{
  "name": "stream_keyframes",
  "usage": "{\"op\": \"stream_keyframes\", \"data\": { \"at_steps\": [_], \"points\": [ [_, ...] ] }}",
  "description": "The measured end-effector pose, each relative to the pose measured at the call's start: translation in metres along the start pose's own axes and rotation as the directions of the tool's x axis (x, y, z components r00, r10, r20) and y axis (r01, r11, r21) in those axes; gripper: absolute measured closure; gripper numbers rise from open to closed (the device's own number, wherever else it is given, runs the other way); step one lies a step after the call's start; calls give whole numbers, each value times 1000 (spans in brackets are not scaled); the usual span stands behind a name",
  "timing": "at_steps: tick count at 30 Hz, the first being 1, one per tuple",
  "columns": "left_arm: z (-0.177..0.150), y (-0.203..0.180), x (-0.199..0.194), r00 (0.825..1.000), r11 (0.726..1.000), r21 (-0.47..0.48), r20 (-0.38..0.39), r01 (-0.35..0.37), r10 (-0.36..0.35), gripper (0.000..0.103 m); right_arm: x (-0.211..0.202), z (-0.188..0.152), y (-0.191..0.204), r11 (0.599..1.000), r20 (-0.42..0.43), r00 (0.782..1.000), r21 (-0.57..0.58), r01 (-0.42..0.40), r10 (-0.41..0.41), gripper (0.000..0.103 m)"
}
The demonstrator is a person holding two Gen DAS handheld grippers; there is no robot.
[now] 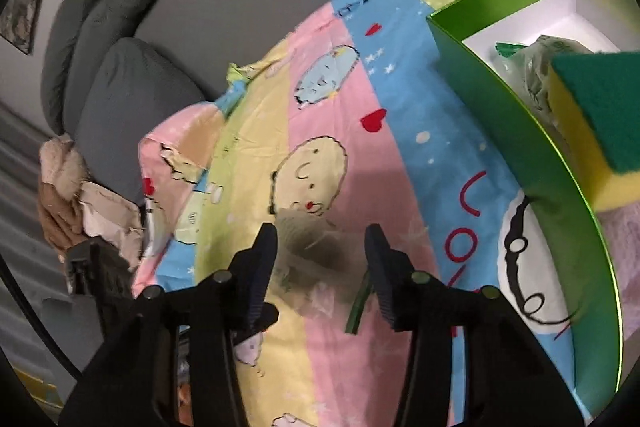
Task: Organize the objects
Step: 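Grasp the clear zip bag with the right gripper and lift it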
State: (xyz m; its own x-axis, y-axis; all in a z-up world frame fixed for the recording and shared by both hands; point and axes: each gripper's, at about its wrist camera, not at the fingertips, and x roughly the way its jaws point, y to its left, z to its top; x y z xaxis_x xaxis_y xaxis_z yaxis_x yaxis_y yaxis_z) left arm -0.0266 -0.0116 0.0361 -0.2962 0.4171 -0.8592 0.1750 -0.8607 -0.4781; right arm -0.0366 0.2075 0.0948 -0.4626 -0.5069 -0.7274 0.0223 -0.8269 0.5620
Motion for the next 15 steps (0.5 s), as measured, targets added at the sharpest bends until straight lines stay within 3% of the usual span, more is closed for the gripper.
{"op": "stream_keyframes", "data": {
  "at_steps": [3,6,11,15],
  "points": [
    [-1,-6,2,1000,1000,13,2,15,-15,39,11,2,0,1000,-31,1000,6,-6,6,43],
    [-1,-10,6,1000,1000,25,-5,-17,17,39,22,3,-1,997,-69,996,44,-60,63,42],
    [-1,-6,7,993,993,19,26,-118,117,39,30,1,8,1000,-84,996,0,-20,20,42],
    [2,2,4,992,993,-9,48,-116,117,39,29,-5,9,999,-100,994,-8,-40,39,42]
  ]
}}
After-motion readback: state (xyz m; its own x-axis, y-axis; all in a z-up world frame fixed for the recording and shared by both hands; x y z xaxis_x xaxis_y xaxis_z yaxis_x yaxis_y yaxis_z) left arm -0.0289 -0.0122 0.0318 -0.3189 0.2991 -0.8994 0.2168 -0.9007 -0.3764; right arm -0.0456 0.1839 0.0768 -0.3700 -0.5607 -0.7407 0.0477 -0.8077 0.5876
